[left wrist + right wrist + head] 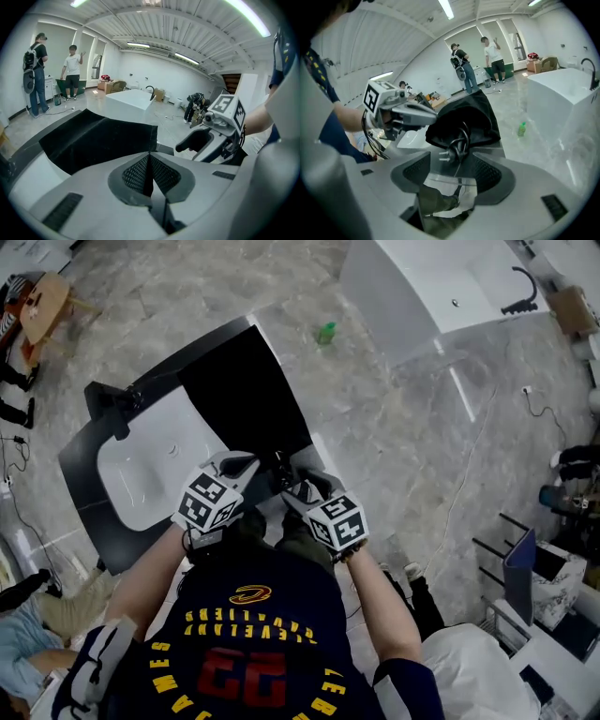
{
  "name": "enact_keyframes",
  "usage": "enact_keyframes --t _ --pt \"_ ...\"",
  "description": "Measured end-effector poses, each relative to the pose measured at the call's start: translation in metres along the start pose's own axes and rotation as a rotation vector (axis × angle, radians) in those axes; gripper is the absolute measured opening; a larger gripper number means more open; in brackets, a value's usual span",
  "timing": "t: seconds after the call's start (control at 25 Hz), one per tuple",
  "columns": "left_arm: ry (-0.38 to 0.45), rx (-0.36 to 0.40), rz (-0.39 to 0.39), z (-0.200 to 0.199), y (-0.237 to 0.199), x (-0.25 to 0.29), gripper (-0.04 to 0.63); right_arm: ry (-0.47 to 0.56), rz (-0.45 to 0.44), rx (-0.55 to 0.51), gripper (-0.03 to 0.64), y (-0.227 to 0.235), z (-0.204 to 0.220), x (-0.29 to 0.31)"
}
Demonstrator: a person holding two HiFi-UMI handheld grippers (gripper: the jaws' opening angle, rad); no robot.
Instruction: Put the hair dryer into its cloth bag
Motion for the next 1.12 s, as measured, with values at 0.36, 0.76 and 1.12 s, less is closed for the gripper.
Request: enact_keyframes --t 0.36,0.76,1.12 --pt "-0.028 0.01 -0.008 0.005 0.006 0.006 0.009 -0.082 0.22 -0.164 0.168 0.009 0.022 0.055" --pt "-0.014 0.006 -0.013 0.002 0.011 0.007 0.009 -0.019 0.217 -0.156 0.112 0.01 -0.02 0.068" --pt "0.021 -0.015 -0.024 -0.002 0.012 -0.005 0.009 -0.005 0.23 -0.166 0.112 0.019 -0.048 0.097"
Point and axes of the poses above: the fingertips, and each gripper's own axes: x forward along the fingers, y to its right, z out of its underside, the point moved 5 cm from there along -x, backward along the fingers
